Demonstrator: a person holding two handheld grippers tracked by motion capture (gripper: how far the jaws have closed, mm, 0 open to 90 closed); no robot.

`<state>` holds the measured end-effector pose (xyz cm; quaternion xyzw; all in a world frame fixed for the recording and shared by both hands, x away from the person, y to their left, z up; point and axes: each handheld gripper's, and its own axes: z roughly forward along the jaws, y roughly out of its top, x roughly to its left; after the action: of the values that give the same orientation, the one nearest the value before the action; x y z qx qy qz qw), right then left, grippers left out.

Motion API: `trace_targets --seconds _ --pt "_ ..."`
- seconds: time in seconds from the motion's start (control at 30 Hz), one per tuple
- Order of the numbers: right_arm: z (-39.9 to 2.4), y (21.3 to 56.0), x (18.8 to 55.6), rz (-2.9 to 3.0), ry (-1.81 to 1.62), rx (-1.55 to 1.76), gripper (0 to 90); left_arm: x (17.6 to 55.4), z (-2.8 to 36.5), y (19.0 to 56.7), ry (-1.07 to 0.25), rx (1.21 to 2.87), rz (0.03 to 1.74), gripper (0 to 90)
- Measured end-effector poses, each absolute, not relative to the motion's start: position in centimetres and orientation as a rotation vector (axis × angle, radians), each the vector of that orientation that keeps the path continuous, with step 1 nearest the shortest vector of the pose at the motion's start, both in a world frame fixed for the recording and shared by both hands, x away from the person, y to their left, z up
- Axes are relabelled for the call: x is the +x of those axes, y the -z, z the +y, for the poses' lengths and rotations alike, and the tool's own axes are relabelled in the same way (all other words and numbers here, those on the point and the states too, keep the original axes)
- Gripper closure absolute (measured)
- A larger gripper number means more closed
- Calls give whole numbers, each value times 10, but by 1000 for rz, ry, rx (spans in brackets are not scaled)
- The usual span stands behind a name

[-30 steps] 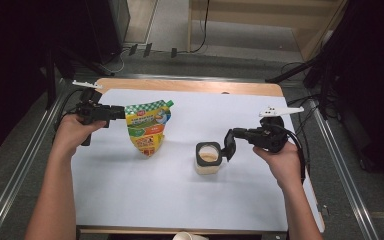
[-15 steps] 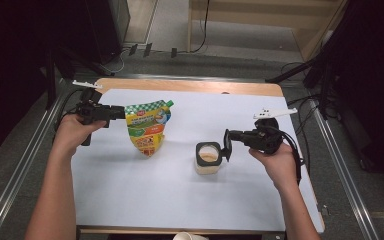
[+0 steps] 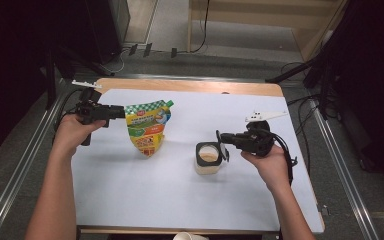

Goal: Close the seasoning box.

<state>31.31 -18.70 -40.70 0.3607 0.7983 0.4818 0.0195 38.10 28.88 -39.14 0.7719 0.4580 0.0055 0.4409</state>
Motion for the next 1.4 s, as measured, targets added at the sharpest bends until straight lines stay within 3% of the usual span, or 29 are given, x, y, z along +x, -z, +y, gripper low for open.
trace_targets --seconds 1.0,1.23,1.4 --pt "-143 436 308 2650 -1392 1018 896 382 292 394 -6 1911 1142 412" --pt "-147 434 310 2624 -1406 1028 830 382 291 394 -8 1914 1144 412" --pt "-154 429 311 2589 -1416 1026 734 382 292 395 -6 1911 1148 410"
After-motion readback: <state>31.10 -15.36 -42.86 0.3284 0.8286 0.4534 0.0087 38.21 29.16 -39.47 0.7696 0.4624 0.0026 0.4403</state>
